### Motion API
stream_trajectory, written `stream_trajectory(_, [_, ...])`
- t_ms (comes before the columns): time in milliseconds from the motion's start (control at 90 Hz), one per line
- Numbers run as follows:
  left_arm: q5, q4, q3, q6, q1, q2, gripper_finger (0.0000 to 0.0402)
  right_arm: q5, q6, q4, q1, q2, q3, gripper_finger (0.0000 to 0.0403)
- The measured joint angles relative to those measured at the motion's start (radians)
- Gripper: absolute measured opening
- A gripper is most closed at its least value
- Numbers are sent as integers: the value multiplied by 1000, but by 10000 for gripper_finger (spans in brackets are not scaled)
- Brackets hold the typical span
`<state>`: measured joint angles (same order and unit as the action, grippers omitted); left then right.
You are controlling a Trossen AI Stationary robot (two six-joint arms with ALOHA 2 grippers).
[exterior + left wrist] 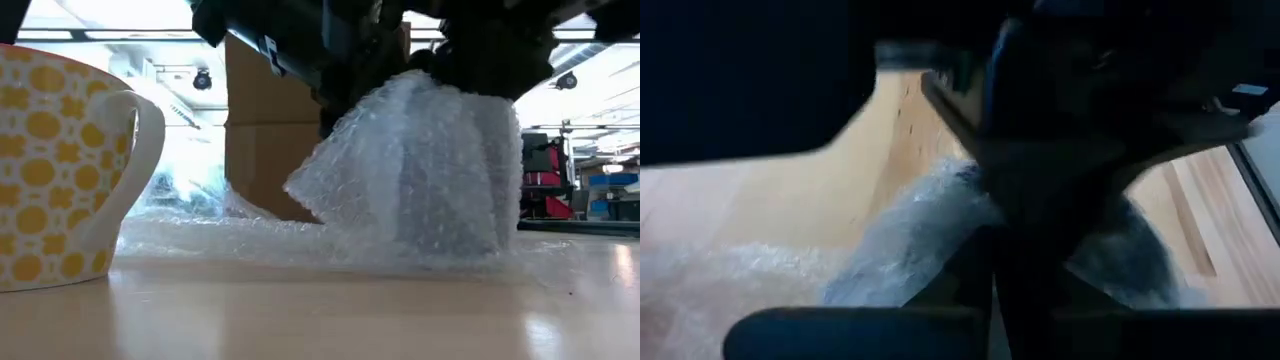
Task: Wrap mug
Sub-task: Wrap the blue mug with the right bubble wrap
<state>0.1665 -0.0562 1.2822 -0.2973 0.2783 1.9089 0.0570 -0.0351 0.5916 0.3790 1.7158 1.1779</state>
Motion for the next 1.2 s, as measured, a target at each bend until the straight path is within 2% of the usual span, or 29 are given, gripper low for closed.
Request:
stream_trajectory(178, [0,116,4,-14,28,-111,0,16,-8,10,-7,-13,-15,0])
stream_trajectory(333, [-1,179,2,-12,51,-127,0,21,-9,0,-6,-13,-14,0])
stream_trajectory(711, [-39,41,1,-12,23,20,0,22,27,-33,-7,-12,-14,0])
stream_trajectory(1022, [-29,26,2,-30,12,52,0,27,28,133,-7,-119,71,0])
stream_trajectory(1200, [-27,11,0,-29,12,52,0,24,36,-4,-8,-112,27,0])
